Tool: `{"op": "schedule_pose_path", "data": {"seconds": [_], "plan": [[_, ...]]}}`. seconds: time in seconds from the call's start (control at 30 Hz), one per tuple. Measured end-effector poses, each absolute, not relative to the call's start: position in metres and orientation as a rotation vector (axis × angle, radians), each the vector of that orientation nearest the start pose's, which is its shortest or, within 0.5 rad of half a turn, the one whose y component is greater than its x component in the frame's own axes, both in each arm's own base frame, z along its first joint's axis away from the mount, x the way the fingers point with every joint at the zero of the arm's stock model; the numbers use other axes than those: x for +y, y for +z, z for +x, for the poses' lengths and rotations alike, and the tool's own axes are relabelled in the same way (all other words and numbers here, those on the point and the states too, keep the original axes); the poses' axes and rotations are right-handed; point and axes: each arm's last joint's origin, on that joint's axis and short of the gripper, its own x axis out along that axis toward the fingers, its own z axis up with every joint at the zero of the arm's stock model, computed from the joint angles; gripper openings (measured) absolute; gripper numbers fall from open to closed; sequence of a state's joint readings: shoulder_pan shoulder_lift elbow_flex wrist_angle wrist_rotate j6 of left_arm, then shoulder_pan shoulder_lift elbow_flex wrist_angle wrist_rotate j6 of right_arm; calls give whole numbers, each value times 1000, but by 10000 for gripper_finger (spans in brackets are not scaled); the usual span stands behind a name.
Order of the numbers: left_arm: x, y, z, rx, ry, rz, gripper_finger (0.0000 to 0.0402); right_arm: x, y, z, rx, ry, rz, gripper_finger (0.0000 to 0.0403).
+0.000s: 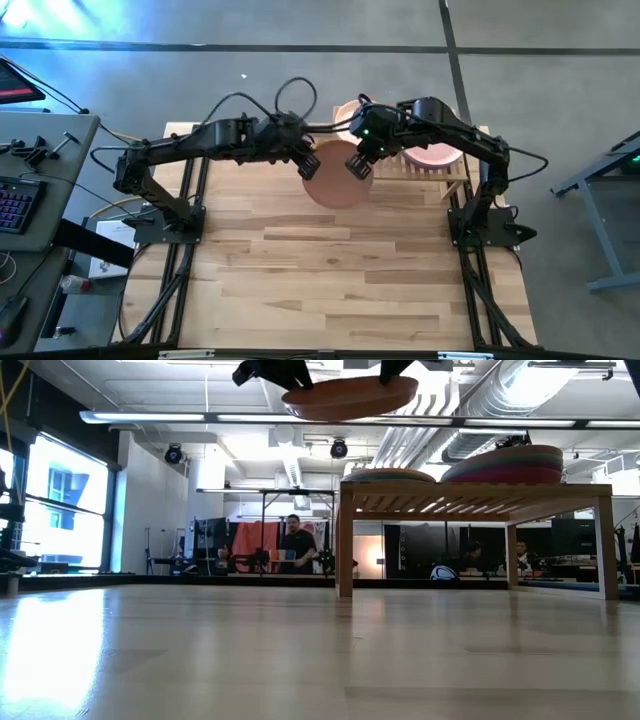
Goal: Place and stack plates onto a shelf
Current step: Stack the brown plate on the white plate on the shelf
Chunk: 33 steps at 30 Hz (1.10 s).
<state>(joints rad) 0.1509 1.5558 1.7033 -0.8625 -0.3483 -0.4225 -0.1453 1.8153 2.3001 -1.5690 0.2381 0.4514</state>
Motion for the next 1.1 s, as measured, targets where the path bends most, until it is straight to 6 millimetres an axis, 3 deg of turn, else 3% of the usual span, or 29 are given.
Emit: {"op": "schedule_pose_path", "data": {"seconds": [0.23, 0.4, 0.8, 1.1], "plan": [[68, 417, 297, 544, 651, -338, 86, -65, 442, 311, 1002, -584, 333, 0], [68, 427, 285, 507, 654, -343, 86, -89, 442, 305, 1019, -577, 335, 0], [65, 428, 277, 548, 646, -314, 86, -173, 442, 266, 1020, -572, 426, 0], [65, 425, 276, 578, 650, -310, 86, -241, 438, 228, 887, -540, 587, 0]]}}
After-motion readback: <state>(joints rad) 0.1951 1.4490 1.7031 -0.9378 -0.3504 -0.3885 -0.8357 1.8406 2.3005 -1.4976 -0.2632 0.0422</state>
